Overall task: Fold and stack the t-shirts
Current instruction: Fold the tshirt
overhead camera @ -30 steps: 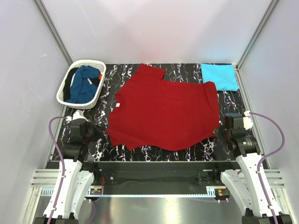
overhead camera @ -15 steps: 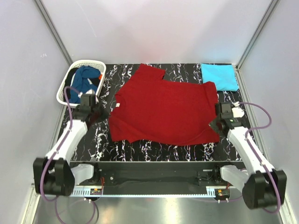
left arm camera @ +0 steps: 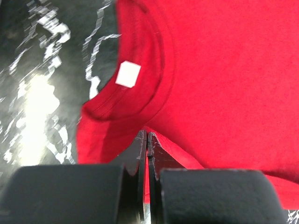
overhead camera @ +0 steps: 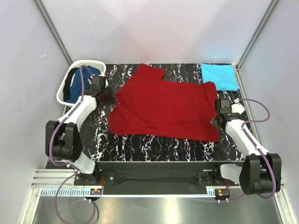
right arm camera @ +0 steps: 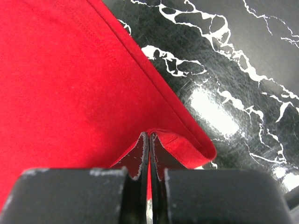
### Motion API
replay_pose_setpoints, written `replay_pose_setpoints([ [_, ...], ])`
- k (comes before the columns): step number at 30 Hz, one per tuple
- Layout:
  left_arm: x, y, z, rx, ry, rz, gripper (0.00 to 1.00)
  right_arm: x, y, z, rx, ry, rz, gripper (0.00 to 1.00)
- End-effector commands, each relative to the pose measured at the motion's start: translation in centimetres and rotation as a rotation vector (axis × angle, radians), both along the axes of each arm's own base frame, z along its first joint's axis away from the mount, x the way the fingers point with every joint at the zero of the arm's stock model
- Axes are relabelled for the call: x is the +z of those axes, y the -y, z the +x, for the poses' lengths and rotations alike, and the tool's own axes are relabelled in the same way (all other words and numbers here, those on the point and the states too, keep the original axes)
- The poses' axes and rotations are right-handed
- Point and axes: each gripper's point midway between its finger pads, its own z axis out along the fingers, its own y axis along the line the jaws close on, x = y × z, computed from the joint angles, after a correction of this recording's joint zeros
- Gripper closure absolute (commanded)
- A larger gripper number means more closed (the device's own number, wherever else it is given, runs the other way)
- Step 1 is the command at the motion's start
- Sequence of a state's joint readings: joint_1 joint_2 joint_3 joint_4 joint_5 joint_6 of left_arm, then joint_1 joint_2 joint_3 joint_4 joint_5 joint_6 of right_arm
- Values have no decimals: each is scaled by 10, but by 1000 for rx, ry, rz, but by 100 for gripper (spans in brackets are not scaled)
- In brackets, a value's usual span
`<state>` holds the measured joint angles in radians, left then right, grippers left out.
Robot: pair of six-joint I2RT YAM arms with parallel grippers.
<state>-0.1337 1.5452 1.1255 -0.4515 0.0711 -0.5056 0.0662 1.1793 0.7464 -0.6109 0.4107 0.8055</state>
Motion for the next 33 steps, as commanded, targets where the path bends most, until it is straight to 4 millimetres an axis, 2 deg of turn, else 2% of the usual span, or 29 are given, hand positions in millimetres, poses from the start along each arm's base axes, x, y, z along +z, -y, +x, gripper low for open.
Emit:
replay_pose_setpoints([
  [1,20,13,35,-48,86,11,100,11,15,18,-19,46,-60,100],
  [4,19,10,49,-35,89,43,100,9,22,18,-39,40,-76,100],
  [5,25,10,57,-33,106,51,100,10,25,18,-47,45,-81,100],
  [7,20,7,66,-41,102,84,100,9,29,19,-54,40,-86,100],
  [8,28,8,73,-47,125,89,100,9,29,20,-57,44,-82,100],
  [10,26,8,80,-72,128,114,100,8,27,22,-50,43,-74,100],
  [11,32,10,86,-86,149,122,100,8,25,26,-42,56,-63,100],
  [12,28,11,89,-112,145,139,100,9,25,27,-39,61,-60,100],
  [14,27,14,94,-131,150,150,100,9,21,33,-22,81,-49,100],
  [18,8,14,93,-145,107,155,100,12,16,45,22,107,-38,100],
  [22,-2,20,95,-165,89,133,100,7,18,50,28,78,-48,100],
  [23,-2,22,97,-172,91,128,100,5,26,50,7,71,-50,100],
  [30,-10,15,108,-128,82,155,100,-2,39,48,0,28,-85,100],
  [33,-11,18,114,-131,84,145,100,-5,40,49,2,20,-79,100],
])
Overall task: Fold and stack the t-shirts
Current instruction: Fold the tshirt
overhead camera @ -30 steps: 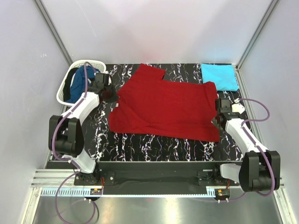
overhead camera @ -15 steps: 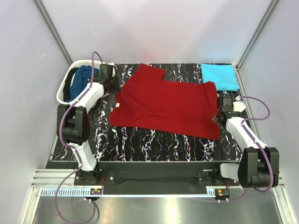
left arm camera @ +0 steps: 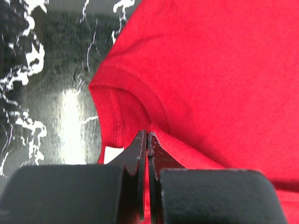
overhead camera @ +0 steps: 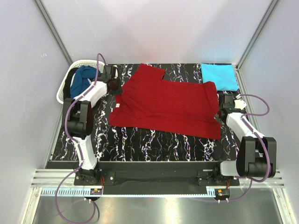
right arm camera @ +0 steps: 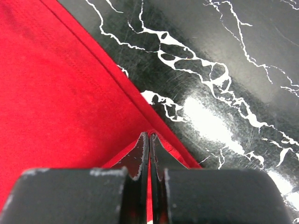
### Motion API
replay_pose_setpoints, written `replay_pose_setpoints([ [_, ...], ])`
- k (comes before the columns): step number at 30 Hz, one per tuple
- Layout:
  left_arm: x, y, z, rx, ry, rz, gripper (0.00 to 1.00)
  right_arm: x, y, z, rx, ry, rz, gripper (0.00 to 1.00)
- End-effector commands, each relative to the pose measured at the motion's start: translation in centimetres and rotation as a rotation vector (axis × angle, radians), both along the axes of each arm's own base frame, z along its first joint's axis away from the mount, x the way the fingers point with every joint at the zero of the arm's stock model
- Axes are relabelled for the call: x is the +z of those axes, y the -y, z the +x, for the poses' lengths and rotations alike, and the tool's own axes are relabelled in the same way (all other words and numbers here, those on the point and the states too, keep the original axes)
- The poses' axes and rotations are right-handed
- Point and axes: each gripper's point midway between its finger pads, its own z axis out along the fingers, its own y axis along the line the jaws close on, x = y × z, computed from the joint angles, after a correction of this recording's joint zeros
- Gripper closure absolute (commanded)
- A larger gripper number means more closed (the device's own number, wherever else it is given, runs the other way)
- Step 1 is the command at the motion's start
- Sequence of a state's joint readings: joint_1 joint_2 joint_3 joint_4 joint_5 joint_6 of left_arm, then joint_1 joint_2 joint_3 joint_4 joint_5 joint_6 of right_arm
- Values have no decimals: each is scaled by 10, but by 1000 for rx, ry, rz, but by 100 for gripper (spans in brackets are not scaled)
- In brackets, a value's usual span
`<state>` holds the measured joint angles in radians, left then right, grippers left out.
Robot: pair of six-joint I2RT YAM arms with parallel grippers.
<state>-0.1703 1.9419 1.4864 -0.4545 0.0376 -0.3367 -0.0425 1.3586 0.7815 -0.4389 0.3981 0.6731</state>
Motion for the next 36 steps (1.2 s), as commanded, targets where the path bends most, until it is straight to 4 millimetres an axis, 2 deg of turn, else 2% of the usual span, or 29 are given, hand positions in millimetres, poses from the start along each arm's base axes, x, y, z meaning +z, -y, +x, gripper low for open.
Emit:
replay_pose_setpoints([
  [1,23,4,27,1,93,-7,100,13,6,17,12,45,-19,100],
  [6,19,4,32,13,84,-8,100,16,-6,28,78,92,25,100],
  [12,18,9,39,1,89,-26,100,8,-2,26,66,63,10,100],
  [21,13,33,48,-103,93,-104,100,11,-3,30,74,72,14,97],
  [26,20,48,55,-172,131,-126,100,11,-2,33,80,67,10,95],
  [29,21,55,58,-201,144,-133,100,8,-1,32,76,53,6,90],
  [34,10,46,60,-154,106,-93,99,17,-1,33,92,67,-1,68],
  [35,4,47,59,-157,92,-91,96,22,-3,34,102,78,2,66],
  [36,2,46,59,-154,84,-87,83,31,-4,35,111,104,4,61],
])
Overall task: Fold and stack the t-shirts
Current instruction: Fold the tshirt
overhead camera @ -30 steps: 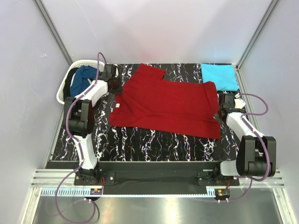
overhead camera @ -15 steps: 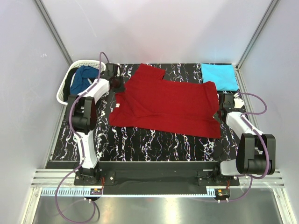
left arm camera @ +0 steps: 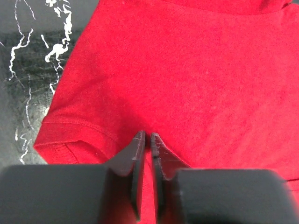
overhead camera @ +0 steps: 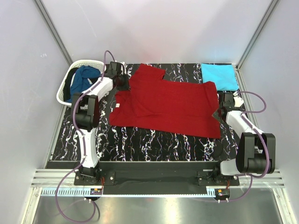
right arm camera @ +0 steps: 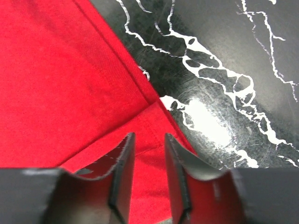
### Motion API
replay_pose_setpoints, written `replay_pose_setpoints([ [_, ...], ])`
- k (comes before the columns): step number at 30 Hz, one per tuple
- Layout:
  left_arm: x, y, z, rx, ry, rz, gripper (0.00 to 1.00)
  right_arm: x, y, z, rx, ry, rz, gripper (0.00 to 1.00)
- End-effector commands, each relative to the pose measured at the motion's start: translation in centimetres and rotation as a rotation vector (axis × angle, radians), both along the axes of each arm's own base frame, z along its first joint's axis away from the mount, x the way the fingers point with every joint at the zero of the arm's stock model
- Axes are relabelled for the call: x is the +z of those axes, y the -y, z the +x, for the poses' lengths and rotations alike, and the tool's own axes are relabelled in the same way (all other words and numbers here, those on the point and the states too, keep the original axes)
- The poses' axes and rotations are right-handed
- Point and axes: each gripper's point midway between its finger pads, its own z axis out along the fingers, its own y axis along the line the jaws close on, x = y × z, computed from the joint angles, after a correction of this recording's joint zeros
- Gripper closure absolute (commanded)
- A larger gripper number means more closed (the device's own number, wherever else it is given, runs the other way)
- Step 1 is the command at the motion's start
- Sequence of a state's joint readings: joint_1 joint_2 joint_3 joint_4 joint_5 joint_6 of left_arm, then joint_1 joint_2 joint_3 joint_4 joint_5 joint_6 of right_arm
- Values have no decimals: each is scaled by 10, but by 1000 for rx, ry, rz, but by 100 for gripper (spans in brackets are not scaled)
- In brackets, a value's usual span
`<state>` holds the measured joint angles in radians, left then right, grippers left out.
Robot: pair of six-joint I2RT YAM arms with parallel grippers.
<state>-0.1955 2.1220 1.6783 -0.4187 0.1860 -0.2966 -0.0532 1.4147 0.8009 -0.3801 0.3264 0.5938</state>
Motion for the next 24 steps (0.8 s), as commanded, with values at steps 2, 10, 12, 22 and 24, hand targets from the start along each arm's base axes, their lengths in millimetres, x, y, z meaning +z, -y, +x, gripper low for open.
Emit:
replay_pose_setpoints([
  [2,8,-1,15,0,31,11,76,50,-5,22,63,149,6,57],
  [10,68,-22,-5,71,83,77,62,91,-96,60,404,291,50,56],
  [12,95,-38,-18,132,113,104,60,101,-149,71,550,316,51,56],
  [22,63,-78,-137,273,-45,-202,59,92,-368,90,1039,407,32,59],
  [24,58,-73,-149,251,-50,-221,59,83,-398,96,1098,406,10,60],
])
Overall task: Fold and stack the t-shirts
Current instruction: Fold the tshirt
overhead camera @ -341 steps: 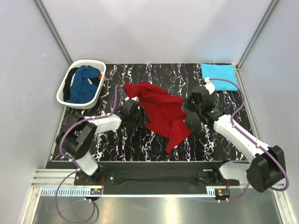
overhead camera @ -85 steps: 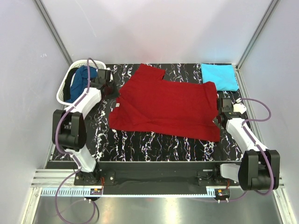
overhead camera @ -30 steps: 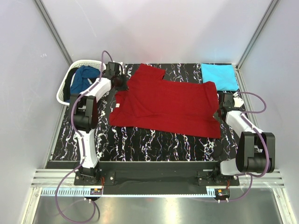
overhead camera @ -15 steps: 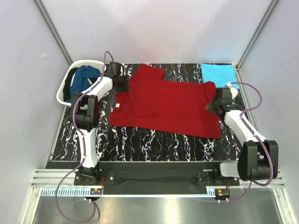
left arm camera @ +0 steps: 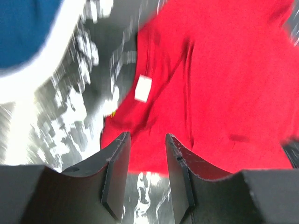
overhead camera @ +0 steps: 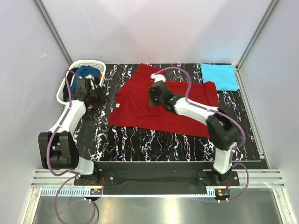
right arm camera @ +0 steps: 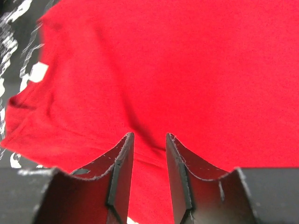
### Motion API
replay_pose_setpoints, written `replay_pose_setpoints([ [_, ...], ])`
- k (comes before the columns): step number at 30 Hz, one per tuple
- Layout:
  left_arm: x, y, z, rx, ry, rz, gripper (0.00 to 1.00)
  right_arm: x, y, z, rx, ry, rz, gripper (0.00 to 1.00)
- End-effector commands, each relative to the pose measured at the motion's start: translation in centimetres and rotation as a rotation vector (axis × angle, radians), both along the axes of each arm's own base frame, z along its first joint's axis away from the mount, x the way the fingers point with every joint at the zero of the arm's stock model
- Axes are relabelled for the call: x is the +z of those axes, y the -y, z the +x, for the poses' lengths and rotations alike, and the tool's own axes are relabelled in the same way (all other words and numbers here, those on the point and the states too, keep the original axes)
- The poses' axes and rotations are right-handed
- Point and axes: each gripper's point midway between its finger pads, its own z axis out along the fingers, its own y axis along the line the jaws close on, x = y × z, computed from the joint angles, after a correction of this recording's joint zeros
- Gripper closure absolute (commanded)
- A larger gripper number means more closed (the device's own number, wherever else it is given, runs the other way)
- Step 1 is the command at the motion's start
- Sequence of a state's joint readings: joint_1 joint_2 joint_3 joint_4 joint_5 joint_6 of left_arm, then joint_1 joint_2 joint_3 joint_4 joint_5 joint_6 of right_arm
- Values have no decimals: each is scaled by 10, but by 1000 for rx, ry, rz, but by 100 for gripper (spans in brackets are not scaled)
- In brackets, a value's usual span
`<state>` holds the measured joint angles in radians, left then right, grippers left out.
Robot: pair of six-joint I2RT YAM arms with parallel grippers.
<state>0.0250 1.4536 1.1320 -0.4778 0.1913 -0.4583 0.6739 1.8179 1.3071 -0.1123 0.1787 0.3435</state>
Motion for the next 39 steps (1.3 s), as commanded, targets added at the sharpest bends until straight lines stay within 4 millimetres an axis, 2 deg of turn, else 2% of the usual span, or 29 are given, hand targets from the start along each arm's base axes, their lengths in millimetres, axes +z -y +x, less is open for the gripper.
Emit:
replay_pose_setpoints([
  [1,-30,33,-28,-87,-65,-125,59,21,-63,7,124,110,8,61],
  [2,-36,25,-30,-64,-71,-121,59,3,-71,8,144,91,-16,61],
  [5,-54,17,-42,-25,-110,-89,59,-11,-95,2,207,75,-23,61],
  [7,-67,16,-50,-16,-146,-83,56,-16,-104,1,233,73,-26,60],
  [9,-80,12,-57,5,-178,-62,54,-30,-115,-5,276,59,-45,59],
  [15,-96,15,-62,8,-221,-82,52,-52,-134,-21,362,30,-65,59],
  [19,-104,13,-64,20,-243,-68,52,-66,-135,-31,379,27,-111,60],
  [21,-102,12,-58,22,-236,-63,52,-73,-132,-32,369,21,-127,59],
  [22,-106,11,-56,20,-246,-56,53,-79,-130,-33,366,12,-135,59],
  [25,-100,10,-44,3,-226,-43,61,-84,-127,-32,360,11,-158,60],
  [28,-94,15,-34,-26,-195,-63,69,-85,-118,-28,322,23,-185,61],
  [32,-90,27,-25,-73,-178,-108,74,-85,-112,-26,311,39,-223,63],
  [39,-96,23,-15,-60,-187,-82,81,-85,-113,-32,344,35,-225,64],
])
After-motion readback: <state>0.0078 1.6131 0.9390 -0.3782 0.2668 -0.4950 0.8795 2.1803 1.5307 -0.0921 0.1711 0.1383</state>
